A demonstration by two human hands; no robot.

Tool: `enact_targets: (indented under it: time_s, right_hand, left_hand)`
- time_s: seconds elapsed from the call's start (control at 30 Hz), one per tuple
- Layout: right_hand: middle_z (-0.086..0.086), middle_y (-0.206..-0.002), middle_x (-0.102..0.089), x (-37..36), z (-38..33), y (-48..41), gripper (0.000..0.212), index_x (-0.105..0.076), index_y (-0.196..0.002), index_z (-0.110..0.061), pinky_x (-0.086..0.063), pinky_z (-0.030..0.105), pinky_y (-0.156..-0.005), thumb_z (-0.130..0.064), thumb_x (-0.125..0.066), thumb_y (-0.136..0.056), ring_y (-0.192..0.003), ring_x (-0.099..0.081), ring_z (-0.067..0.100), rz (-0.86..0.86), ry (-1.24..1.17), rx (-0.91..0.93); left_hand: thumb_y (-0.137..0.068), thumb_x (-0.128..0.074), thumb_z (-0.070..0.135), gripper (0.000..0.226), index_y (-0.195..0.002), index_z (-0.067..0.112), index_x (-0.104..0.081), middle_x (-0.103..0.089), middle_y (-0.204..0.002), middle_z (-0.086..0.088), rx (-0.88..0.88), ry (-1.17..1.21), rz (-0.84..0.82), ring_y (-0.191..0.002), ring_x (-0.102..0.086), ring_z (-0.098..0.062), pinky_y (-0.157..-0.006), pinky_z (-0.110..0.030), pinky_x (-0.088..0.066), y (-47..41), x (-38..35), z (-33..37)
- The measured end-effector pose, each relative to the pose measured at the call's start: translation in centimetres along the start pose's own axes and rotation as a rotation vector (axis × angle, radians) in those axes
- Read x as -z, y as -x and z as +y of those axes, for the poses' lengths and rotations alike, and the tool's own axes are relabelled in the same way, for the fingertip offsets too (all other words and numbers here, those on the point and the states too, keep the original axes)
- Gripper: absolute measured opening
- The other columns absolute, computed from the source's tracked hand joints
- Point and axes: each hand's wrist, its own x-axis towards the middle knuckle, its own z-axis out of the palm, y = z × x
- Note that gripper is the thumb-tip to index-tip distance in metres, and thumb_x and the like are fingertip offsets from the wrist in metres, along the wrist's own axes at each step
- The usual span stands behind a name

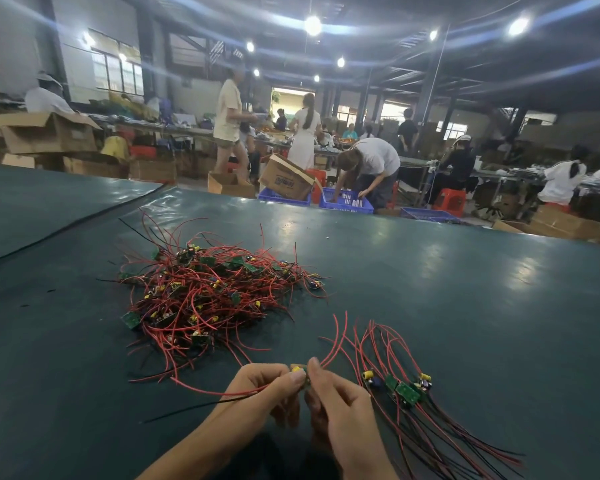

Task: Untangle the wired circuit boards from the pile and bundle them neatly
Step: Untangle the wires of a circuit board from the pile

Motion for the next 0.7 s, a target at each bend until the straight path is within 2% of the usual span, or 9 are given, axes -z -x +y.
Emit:
enact_targets:
  time_s: [0.07,0.13,0.2,0.27,0.33,0.4,0.5,0.57,0.7]
  right_hand:
    - [0.004,-0.055,-0.063,-0.3,-0.1,0.1,0.037,-0.08,-0.076,-0.015,-0.046,0.024,-0.056,-0.05,-0.069,-0.072,-0.055,-0.056,0.01,0.021,0.027,0.069]
    - [0.013,-0.061,-0.066,0.0,0.0,-0.1,0.024,-0.081,-0.08,-0.022,-0.051,0.03,-0.061,-0.04,-0.065,-0.078,-0.06,-0.058,0.016,0.082,0.05,0.082]
    - [0.001,-0.049,-0.053,0.3,-0.1,-0.2,0.019,-0.081,-0.083,-0.026,-0.039,0.02,-0.045,-0.027,-0.062,-0.088,-0.044,-0.045,0.008,0.152,0.03,0.082]
    - [-0.007,-0.046,-0.046,0.4,-0.3,-0.2,0.023,-0.081,-0.083,-0.024,-0.028,0.014,-0.037,-0.019,-0.06,-0.091,-0.035,-0.033,0.001,0.185,-0.01,0.072]
    - [-0.005,-0.048,-0.052,0.3,-0.6,-0.1,0.019,-0.081,-0.082,-0.021,-0.03,0.011,-0.037,-0.02,-0.062,-0.088,-0.035,-0.037,0.001,0.174,-0.025,0.069]
    - [-0.003,-0.053,-0.057,-0.1,-0.8,0.3,0.015,-0.079,-0.081,-0.022,-0.031,0.013,-0.037,-0.031,-0.069,-0.077,-0.037,-0.04,0.002,0.119,-0.019,0.039]
    - [0.0,-0.058,-0.062,-0.3,-0.8,0.6,0.023,-0.076,-0.081,-0.03,-0.036,0.016,-0.038,-0.045,-0.071,-0.065,-0.043,-0.048,0.007,0.106,0.104,0.014]
    - [0.002,-0.064,-0.07,-0.1,-0.9,0.3,0.02,-0.075,-0.078,-0.021,-0.04,0.018,-0.039,-0.039,-0.072,-0.072,-0.052,-0.06,0.008,0.191,0.137,0.004]
    - [0.003,-0.075,-0.075,1.2,-1.7,-0.6,0.008,-0.067,-0.081,-0.012,-0.048,0.021,-0.04,-0.017,-0.065,-0.087,-0.06,-0.07,0.011,0.391,-0.206,-0.007]
  left_hand:
    - [-0.082,-0.062,0.056,0.058,-0.071,0.0,-0.067,-0.06,-0.055,0.0,0.017,-0.013,-0.002,-0.053,-0.057,-0.014,-0.056,-0.022,-0.045,0.0,0.0,0.0]
    - [-0.088,-0.049,0.06,0.059,-0.067,0.009,-0.072,-0.065,-0.058,-0.004,0.064,-0.049,0.028,-0.056,-0.061,-0.015,-0.057,-0.021,-0.046,0.0,-0.1,-0.1]
    - [-0.081,-0.041,0.062,0.061,-0.057,0.015,-0.07,-0.068,-0.061,-0.01,0.132,-0.053,0.098,-0.058,-0.064,-0.019,-0.058,-0.022,-0.049,0.0,-0.1,-0.2]
    - [-0.078,-0.042,0.061,0.061,-0.052,0.013,-0.068,-0.067,-0.06,-0.013,0.154,-0.042,0.141,-0.057,-0.064,-0.021,-0.057,-0.024,-0.05,-0.2,0.0,-0.3]
    - [-0.079,-0.045,0.057,0.058,-0.05,0.012,-0.066,-0.063,-0.057,-0.012,0.15,-0.016,0.151,-0.053,-0.061,-0.021,-0.055,-0.025,-0.049,-0.3,0.0,-0.3]
    - [-0.079,-0.047,0.054,0.054,-0.049,0.011,-0.065,-0.061,-0.054,-0.011,0.15,0.034,0.167,-0.05,-0.059,-0.022,-0.052,-0.026,-0.048,-0.4,0.0,-0.2]
    - [-0.078,-0.047,0.055,0.054,-0.05,0.012,-0.066,-0.062,-0.055,-0.011,0.135,0.029,0.152,-0.052,-0.06,-0.022,-0.056,-0.027,-0.049,-0.3,-0.1,0.0]
    - [-0.08,-0.045,0.057,0.056,-0.053,0.013,-0.068,-0.065,-0.058,-0.009,0.116,-0.024,0.107,-0.056,-0.062,-0.02,-0.059,-0.026,-0.048,-0.2,-0.2,-0.1]
    - [-0.095,-0.042,0.053,0.06,-0.058,0.014,-0.07,-0.065,-0.057,-0.008,0.06,-0.105,0.038,-0.055,-0.06,-0.021,-0.057,-0.026,-0.045,0.1,-0.5,-0.2]
